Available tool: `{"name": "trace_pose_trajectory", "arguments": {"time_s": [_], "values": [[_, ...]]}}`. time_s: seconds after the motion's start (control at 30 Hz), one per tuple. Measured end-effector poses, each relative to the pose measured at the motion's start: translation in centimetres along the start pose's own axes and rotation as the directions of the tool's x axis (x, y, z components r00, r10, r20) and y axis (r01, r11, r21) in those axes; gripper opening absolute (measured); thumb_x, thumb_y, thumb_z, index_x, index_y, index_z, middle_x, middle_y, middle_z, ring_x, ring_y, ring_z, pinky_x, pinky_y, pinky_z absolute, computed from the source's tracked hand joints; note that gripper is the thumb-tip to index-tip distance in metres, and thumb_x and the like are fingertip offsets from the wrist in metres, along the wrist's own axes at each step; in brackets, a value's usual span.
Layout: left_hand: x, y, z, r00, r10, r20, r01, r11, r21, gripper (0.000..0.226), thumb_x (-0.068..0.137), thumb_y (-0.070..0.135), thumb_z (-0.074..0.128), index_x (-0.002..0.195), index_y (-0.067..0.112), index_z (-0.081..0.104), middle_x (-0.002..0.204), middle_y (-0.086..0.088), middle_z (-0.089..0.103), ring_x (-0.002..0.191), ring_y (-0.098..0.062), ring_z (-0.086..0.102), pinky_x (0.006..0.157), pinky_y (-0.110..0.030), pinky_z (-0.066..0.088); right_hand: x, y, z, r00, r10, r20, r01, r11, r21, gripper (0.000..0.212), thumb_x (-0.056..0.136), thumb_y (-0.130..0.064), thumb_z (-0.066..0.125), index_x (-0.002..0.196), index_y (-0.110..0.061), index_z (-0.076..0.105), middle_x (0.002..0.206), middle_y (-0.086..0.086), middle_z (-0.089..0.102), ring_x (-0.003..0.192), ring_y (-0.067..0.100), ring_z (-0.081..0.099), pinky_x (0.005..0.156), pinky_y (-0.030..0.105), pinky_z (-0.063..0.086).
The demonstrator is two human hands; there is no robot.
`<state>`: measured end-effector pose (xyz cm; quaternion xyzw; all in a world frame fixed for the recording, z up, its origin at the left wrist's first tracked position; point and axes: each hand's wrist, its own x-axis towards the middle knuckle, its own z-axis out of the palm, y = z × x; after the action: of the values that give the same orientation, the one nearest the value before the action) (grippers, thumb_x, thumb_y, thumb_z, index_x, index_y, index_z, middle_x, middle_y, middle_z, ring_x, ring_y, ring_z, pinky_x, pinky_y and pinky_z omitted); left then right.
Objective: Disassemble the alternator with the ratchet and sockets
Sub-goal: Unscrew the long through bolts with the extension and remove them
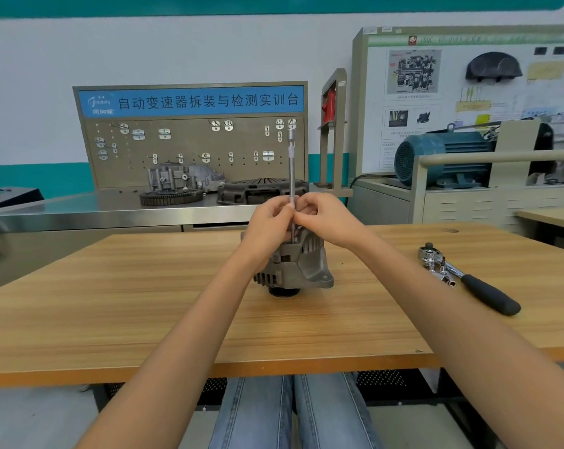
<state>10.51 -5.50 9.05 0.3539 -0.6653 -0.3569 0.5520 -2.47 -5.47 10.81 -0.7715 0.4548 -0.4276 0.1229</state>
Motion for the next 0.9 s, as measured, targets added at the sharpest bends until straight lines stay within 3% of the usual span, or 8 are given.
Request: {"name": "trace_pose_trajectory", "arguments": {"time_s": [0.13,0.4,0.53,0.63,0.77,0.9], "values": [[-0.17,-0.16,0.17,0.998,-0.05,-0.04,0.046,0.994,-0.1,0.026,0.1,0.019,0.049,0.123,0.013,0.06,0.109,-0.009,0.069,0.102,-0.024,0.066,0.088,-0.035,0.056,0.14,0.23,0.15,0.999,0.011,-0.051,-0.009,0.999,0.036,0.009,0.087,-0.018,0.063,0.088,-0.021,0.055,0.08,-0.007,0.061,0.071,0.001,0.059,0.061,0.014,0.045],[0.05,-0.3,0.41,0.989,-0.064,-0.135,0.05,0.993,-0.106,0.028,0.096,0.021,0.056,0.122,0.013,0.06,0.108,-0.008,0.068,0.096,-0.02,0.068,0.074,-0.026,0.057,0.1,0.3,0.25,0.997,0.004,-0.072,0.0,0.998,0.063,0.011,0.086,-0.018,0.064,0.082,-0.024,0.056,0.076,-0.008,0.06,0.067,0.0,0.058,0.064,0.017,0.047],[-0.04,-0.18,0.35,0.988,-0.085,-0.132,0.067,0.988,-0.139,0.02,0.094,0.024,0.059,0.112,0.016,0.06,0.106,-0.009,0.068,0.092,-0.021,0.069,0.066,-0.021,0.055,-0.07,0.31,0.05,0.999,0.005,-0.042,0.0,0.993,0.118,0.004,0.088,-0.019,0.063,0.086,-0.022,0.06,0.076,-0.008,0.064,0.064,-0.006,0.061,0.061,0.013,0.047],[-0.3,-0.12,0.5,0.993,-0.072,-0.093,0.06,0.99,-0.124,0.015,0.097,0.027,0.054,0.107,0.02,0.061,0.104,-0.004,0.068,0.092,-0.015,0.067,0.065,-0.016,0.052,-0.11,0.22,-0.11,0.999,0.006,-0.032,-0.002,0.992,0.128,0.004,0.088,-0.017,0.063,0.088,-0.021,0.062,0.081,-0.007,0.066,0.075,0.0,0.063,0.068,0.015,0.05],[-0.79,-0.03,0.69,0.998,-0.006,-0.065,0.001,0.996,-0.084,0.022,0.1,0.027,0.045,0.095,0.037,0.064,0.101,0.002,0.068,0.091,-0.008,0.064,0.066,-0.013,0.051,-0.15,0.16,-0.04,1.0,0.0,-0.018,0.003,0.986,0.164,0.009,0.086,-0.014,0.063,0.085,-0.022,0.061,0.093,-0.006,0.066,0.081,0.003,0.064,0.07,0.015,0.053],[-0.75,0.17,0.49,0.999,-0.021,-0.041,0.016,0.993,-0.118,0.019,0.1,0.025,0.048,0.097,0.033,0.066,0.102,0.002,0.071,0.095,-0.01,0.067,0.071,-0.017,0.052,-0.11,0.11,-0.01,0.999,-0.004,-0.033,0.007,0.996,0.094,0.007,0.086,-0.016,0.063,0.088,-0.022,0.059,0.083,-0.006,0.063,0.077,0.004,0.061,0.07,0.018,0.05]]}}
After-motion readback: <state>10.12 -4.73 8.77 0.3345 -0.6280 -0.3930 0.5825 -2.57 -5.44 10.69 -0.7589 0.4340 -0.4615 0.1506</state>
